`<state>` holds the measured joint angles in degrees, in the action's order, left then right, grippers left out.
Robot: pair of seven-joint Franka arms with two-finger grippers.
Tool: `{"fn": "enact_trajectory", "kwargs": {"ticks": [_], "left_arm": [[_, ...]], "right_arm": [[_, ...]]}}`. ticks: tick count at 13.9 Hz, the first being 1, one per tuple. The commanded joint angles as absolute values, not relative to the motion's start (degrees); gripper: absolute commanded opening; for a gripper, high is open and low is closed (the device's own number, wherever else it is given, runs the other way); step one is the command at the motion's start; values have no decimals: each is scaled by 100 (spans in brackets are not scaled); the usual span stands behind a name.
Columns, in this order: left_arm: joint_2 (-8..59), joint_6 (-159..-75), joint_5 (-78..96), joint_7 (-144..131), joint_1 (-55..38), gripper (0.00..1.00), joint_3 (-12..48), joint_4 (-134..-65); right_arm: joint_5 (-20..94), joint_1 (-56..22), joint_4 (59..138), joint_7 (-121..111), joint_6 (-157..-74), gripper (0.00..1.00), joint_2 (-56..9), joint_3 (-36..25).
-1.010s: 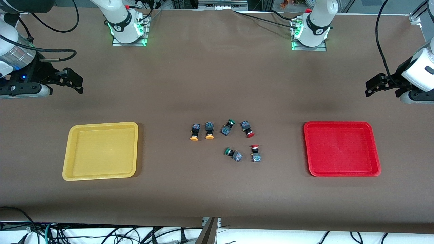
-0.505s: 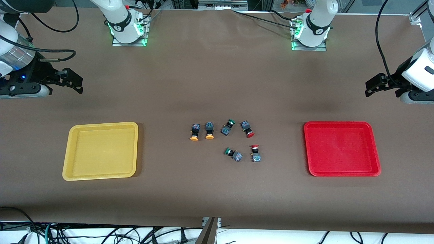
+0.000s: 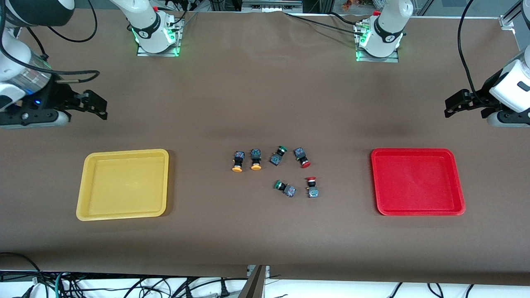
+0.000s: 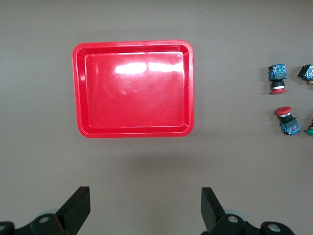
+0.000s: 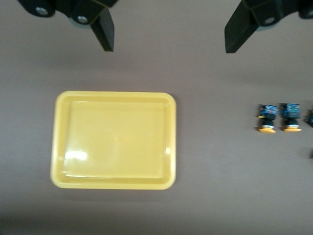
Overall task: Place red and yellow buttons in trays
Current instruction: 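Move the right gripper toward yellow buttons while the left gripper reaches red buttons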
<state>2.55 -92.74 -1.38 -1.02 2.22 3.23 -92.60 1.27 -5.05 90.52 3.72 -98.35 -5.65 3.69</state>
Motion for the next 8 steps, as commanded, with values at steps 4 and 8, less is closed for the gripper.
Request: {"fn": "enact_trajectory", "kwargs": {"ticks": [4, 8], "left_arm": [[772, -8974, -44, 17, 237, 100, 369, -9097], [1807, -9874, 1130, -271, 88, 100, 439, -9079]], "right_arm": [[238, -930, 8771, 334, -10160, 100, -1572, 387], [307, -1177, 8745, 334, -10492, 100, -2240, 387]]}}
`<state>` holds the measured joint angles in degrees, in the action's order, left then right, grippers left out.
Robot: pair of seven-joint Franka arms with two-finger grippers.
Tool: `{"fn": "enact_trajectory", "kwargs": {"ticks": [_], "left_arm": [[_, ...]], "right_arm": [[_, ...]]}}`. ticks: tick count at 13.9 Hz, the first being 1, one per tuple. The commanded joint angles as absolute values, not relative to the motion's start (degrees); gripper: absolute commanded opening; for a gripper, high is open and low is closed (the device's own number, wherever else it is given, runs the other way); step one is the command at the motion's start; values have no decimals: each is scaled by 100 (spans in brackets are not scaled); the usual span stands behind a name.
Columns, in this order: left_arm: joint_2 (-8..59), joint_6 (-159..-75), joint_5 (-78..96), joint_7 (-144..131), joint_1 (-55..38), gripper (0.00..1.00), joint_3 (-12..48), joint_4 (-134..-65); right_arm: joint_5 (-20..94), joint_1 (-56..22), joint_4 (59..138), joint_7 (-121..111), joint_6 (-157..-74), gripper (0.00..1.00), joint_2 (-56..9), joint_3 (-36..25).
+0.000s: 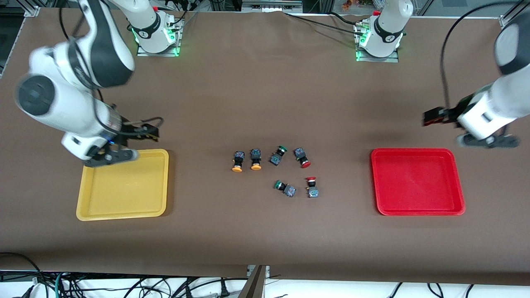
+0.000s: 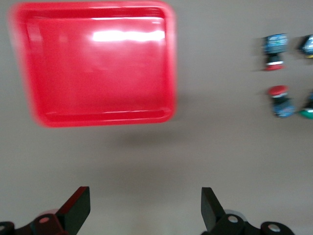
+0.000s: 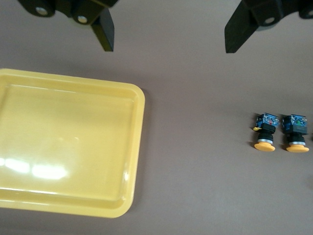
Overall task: Place red and yellow buttons in trays
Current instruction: 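Move the right gripper toward yellow buttons while the left gripper reaches red buttons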
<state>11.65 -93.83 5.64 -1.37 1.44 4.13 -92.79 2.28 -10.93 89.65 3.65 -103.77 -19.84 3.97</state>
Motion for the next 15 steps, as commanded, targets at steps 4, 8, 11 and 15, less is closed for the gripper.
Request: {"fn": "enact_trajectory", "kwargs": {"ticks": [4, 8, 11, 15], "left_arm": [[2880, -11685, 1248, -666, -579, 100, 413, -9062], [3576, -12979, 776, -1212, -1194, 100, 396, -8930], [4181, -13140, 501, -2289, -1686, 100, 369, -8230], [4780, -13279, -105, -3425, -2486, 100, -96, -7778]], "right_arm": [[334, -1510, 8754, 394, -10950, 100, -2812, 404], [334, -2161, 8736, 1729, -11625, 100, -3338, 448], [343, -2697, 8728, 2668, -12846, 100, -3988, 457], [334, -3172, 8710, 3637, -13586, 99, -4490, 466]]}}
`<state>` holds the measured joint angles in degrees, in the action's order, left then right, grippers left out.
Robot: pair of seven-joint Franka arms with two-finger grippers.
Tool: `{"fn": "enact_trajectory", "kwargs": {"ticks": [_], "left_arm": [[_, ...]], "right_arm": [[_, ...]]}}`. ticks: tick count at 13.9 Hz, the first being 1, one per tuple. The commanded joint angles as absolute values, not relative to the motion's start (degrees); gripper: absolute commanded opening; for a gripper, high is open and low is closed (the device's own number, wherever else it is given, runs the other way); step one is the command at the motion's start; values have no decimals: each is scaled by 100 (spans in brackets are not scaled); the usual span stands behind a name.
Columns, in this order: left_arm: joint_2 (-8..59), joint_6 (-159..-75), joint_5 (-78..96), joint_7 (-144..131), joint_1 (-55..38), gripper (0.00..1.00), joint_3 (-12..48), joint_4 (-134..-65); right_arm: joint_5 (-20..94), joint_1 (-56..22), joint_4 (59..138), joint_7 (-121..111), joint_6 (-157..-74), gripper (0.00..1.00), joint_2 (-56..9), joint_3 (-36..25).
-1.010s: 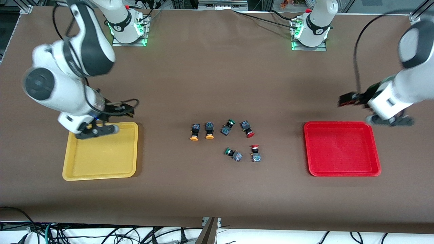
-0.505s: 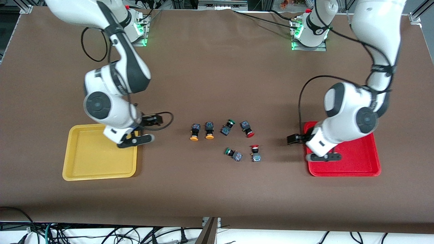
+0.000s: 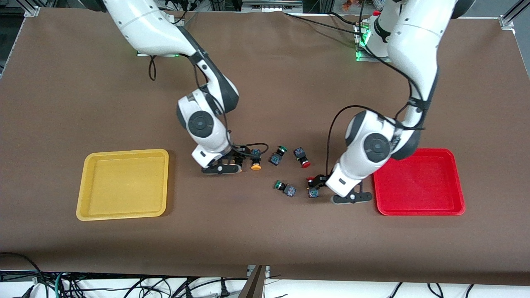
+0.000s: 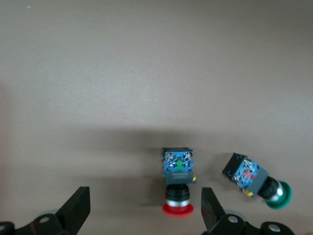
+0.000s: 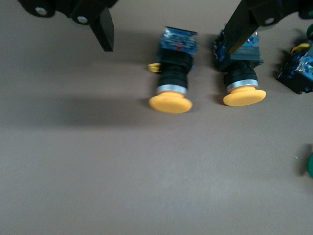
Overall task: Place red and yellow buttons in trays
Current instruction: 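Grasp a yellow button with the right gripper while the left gripper grasps a red button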
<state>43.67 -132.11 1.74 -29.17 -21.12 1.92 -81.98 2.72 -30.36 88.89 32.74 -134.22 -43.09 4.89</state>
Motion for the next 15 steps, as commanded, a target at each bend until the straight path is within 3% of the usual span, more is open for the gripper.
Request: {"fn": "enact_trajectory", "kwargs": {"ticks": [1, 5, 10, 11, 12, 15], "left_arm": [[4868, -13480, -123, -3680, -2566, 100, -97, -7778], [5150, -14018, -290, -3797, -2671, 100, -97, -7787], [5203, -14045, -316, -3674, -2698, 100, -97, -7840], [5203, -14045, -325, -3561, -2690, 90, -97, -7849], [5203, -14036, -316, -3464, -2698, 58, -97, -7849], [5151, -13993, -316, -3428, -2663, 33, -88, -7857]], "right_arm": [[334, -3199, 8710, 3717, -13692, 99, -4543, 466], [325, -3226, 8710, 3718, -13659, 99, -4570, 457], [273, -3155, 8640, 3648, -13386, 99, -4447, 422], [255, -3155, 8640, 3630, -13351, 99, -4447, 413], [246, -3155, 8640, 3630, -13351, 99, -4447, 404], [202, -3155, 8648, 3551, -13289, 99, -4447, 369]]}}
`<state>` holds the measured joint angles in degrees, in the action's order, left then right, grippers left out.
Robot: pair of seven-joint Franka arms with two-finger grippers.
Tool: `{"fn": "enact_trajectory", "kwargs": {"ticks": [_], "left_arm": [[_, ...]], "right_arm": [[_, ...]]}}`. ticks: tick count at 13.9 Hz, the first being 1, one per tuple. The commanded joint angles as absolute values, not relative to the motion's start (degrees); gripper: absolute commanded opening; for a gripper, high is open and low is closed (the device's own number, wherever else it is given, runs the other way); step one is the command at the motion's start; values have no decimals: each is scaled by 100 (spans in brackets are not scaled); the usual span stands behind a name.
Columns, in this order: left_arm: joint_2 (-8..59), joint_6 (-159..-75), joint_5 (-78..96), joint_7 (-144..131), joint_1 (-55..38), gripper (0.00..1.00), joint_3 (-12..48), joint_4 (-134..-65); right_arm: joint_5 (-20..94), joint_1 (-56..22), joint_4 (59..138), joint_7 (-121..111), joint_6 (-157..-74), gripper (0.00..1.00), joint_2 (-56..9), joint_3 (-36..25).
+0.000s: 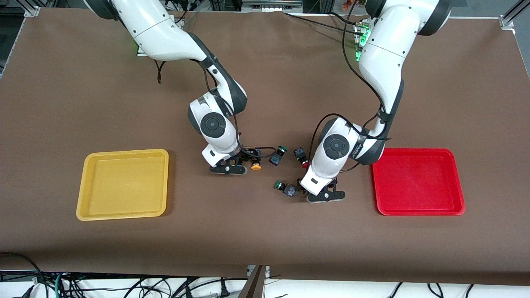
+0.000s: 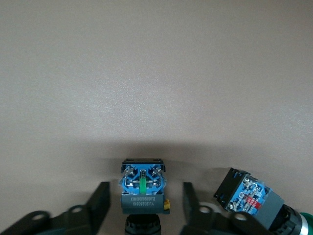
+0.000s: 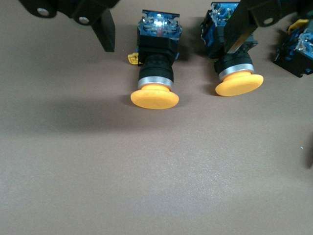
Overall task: Place red and yellow buttons in trays
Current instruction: 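Grasp a yellow button with the right gripper while the left gripper grasps a red button, then carry the yellow button to the yellow tray while the left gripper carries red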
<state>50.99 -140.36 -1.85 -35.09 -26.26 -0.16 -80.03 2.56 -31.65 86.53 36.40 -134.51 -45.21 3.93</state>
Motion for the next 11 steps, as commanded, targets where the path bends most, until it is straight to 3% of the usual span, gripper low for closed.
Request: {"fn": "enact_trajectory", "kwargs": {"ticks": [1, 6, 11], "left_arm": [[5124, -13966, -316, -3402, -2628, 25, -97, -7857], [4756, -13203, -316, -3017, -2514, 23, -298, -7805], [4123, -12035, -308, -1620, -1979, 25, -483, -7839]], "right_arm": [[202, -3155, 8657, 3507, -13280, 98, -4456, 360], [202, -3155, 8727, 3437, -13280, 77, -4474, 352], [211, -3155, 8771, 3481, -13289, 62, -4517, 360]]}}
